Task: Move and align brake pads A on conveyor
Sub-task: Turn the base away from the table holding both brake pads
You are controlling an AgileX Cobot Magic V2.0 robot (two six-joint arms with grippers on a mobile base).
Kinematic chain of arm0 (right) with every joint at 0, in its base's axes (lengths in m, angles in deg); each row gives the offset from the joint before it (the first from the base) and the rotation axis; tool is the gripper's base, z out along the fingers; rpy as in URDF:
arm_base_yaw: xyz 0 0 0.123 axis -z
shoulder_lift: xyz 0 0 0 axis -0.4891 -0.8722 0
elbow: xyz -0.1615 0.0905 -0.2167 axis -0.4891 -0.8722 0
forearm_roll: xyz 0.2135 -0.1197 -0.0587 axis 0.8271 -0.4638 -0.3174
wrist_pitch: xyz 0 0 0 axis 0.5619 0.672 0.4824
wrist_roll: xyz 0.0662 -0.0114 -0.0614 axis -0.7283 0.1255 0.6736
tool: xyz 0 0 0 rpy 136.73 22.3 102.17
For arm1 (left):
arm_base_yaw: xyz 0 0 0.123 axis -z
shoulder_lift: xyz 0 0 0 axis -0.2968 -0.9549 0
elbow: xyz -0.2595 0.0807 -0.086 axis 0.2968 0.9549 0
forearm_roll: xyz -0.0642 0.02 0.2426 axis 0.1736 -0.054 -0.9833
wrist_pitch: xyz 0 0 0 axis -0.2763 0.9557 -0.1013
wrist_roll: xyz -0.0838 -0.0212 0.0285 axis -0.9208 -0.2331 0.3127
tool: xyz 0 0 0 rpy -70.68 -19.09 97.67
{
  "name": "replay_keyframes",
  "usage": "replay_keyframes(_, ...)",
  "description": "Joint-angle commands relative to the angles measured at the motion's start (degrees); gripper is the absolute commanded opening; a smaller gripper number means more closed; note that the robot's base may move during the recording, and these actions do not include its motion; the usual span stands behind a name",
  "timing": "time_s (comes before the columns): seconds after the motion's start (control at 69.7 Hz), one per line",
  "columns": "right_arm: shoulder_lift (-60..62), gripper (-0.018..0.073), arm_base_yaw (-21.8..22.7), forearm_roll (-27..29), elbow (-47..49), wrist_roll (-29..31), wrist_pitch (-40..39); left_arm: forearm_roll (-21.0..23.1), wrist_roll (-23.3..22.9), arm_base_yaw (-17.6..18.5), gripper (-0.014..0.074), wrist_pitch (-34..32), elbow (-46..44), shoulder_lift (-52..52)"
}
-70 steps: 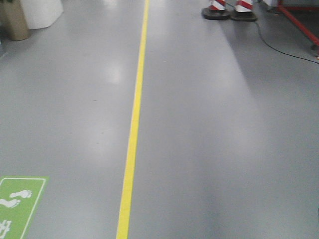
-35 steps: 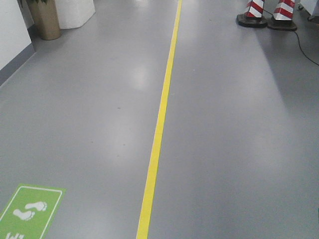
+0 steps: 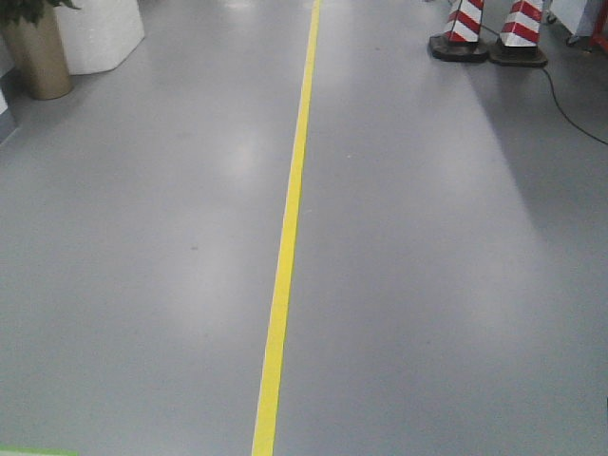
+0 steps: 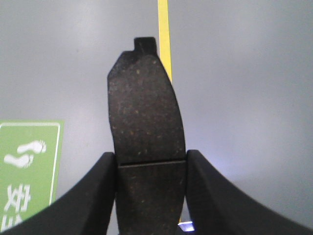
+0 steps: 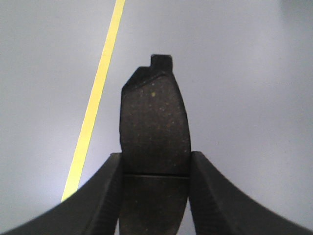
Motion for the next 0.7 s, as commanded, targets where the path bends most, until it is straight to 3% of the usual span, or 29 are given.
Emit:
replay_keyframes(0.0,0.1,0.0008,0.2,-0.3,1.7,0.3,-3.9,0.8,-0.5,0.1,-0.0006,-4.0,-1.5,0.0)
replay_keyframes(0.689,0.1,0.0008,0.2,-0.3,1.7,0.3,-3.9,0.8,-0.5,0.1,-0.0006,-4.1,-1.5,0.0)
